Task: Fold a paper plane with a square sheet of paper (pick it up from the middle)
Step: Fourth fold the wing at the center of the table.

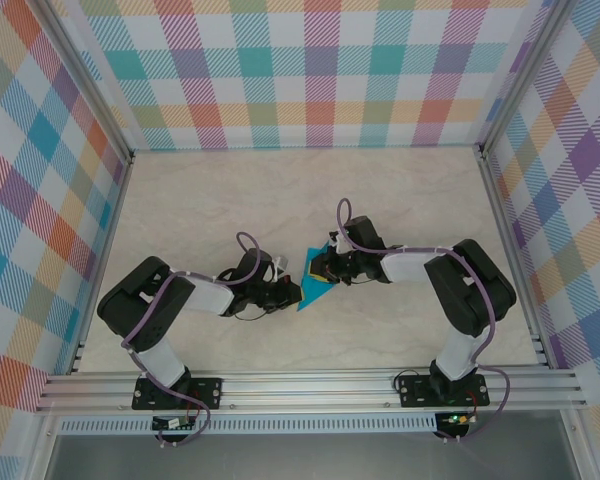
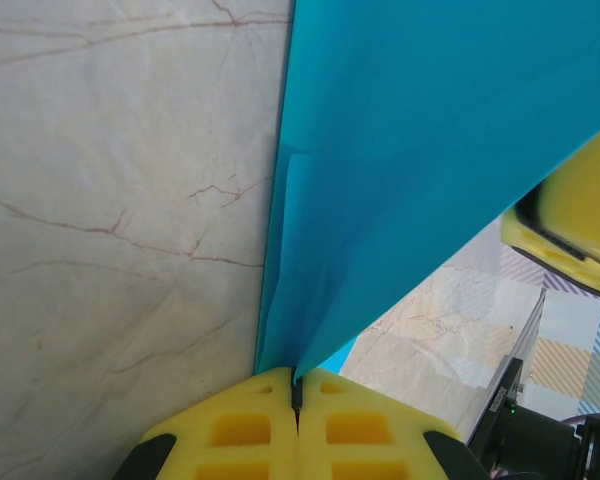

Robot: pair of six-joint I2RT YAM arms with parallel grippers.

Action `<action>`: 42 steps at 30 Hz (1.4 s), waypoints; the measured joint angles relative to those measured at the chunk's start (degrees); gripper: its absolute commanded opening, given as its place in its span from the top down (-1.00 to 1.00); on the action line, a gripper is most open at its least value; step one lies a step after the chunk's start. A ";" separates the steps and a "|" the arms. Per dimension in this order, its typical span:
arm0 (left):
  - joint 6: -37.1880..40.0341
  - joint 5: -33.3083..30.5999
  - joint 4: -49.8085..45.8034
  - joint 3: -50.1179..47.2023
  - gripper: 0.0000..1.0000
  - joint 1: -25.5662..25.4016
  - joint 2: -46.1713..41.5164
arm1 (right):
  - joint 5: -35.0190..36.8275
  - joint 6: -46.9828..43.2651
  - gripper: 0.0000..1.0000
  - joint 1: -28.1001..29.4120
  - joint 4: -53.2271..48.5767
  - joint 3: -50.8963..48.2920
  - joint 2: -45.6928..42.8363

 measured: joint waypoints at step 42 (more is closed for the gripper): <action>3.23 1.49 -8.55 4.81 1.00 0.20 1.03 | 1.42 1.57 0.70 2.19 0.94 0.94 2.54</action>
